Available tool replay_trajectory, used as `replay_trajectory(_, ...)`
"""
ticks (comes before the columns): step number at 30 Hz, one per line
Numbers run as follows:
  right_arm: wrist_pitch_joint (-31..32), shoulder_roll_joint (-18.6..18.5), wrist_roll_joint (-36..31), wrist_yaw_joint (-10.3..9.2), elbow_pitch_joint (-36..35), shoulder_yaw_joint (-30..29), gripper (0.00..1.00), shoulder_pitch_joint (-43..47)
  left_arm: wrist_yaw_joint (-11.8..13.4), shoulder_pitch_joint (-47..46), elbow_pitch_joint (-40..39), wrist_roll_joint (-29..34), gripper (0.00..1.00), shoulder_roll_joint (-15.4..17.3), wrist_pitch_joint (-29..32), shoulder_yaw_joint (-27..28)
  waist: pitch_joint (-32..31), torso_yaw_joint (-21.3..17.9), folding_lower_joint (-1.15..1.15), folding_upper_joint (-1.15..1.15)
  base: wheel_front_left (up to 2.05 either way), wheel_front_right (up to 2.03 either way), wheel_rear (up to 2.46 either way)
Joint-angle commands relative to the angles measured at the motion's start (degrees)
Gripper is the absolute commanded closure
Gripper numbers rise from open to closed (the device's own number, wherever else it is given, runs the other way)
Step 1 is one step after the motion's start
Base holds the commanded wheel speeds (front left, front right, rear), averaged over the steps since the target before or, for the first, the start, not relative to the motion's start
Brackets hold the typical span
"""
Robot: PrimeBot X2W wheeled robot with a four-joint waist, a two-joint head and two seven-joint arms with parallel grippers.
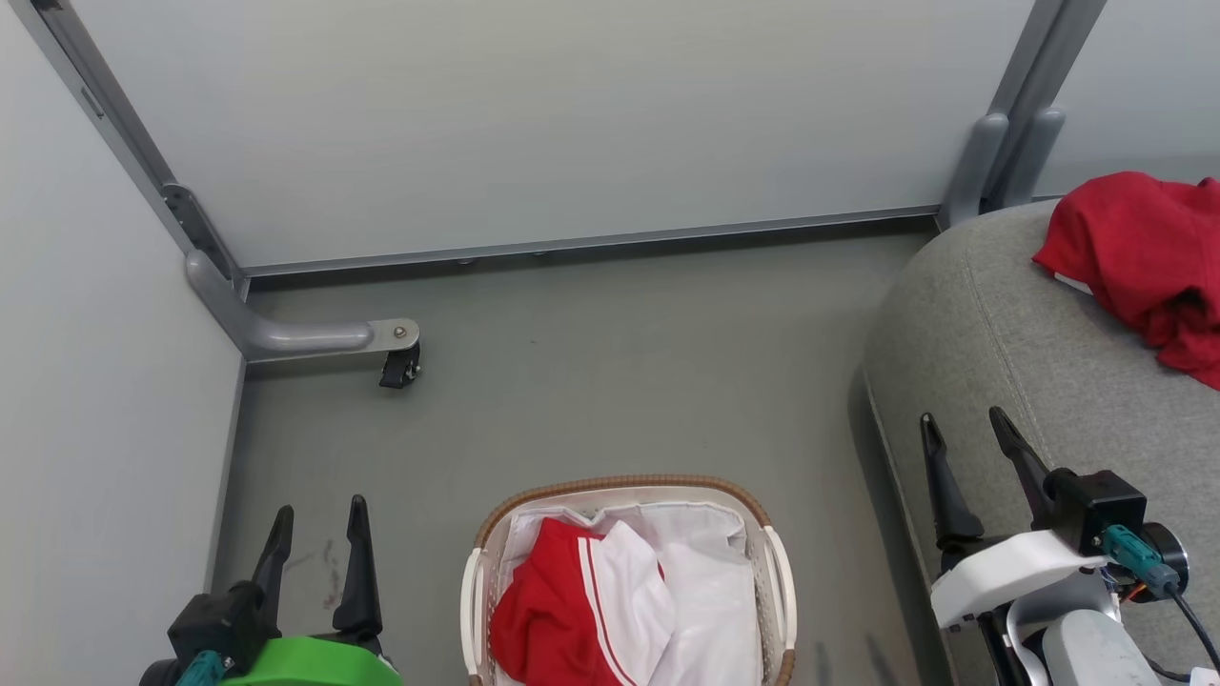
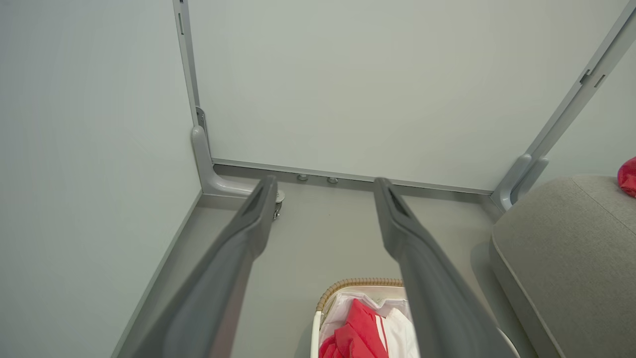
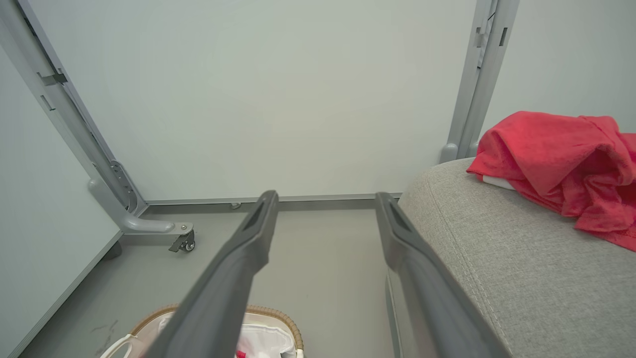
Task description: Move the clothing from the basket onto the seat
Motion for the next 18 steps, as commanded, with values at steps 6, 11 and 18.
replay_trajectory(6, -0.14, -0.28, -0.06, -0.08, 0.17, 0.09, 0.00, 0.09, -0.13, -0.08, 0.18, 0.72, 0.00, 0.05, -0.03, 0.02, 0.16, 0.05, 0.00, 0.00, 0.00, 0.00, 0.00)
replay_trajectory(11, -0.14, -0.28, -0.40, -0.08, 0.21, 0.17, 0.00, -0.15, -0.14, -0.35, 0.18, 0.68, 0.00, 0.05, -0.03, -0.11, 0.42, 0.09, 0.00, 0.00, 0.00, 0.00, 0.00)
replay_trajectory(18, -0.14, -0.28, -0.69, -0.08, -0.08, -0.02, 0.00, -0.59, -0.15, -0.74, 0.05, 0.62, 0.00, 0.05, -0.03, -0.38, 1.02, 0.20, 0.00, 0.00, 0.00, 0.00, 0.00)
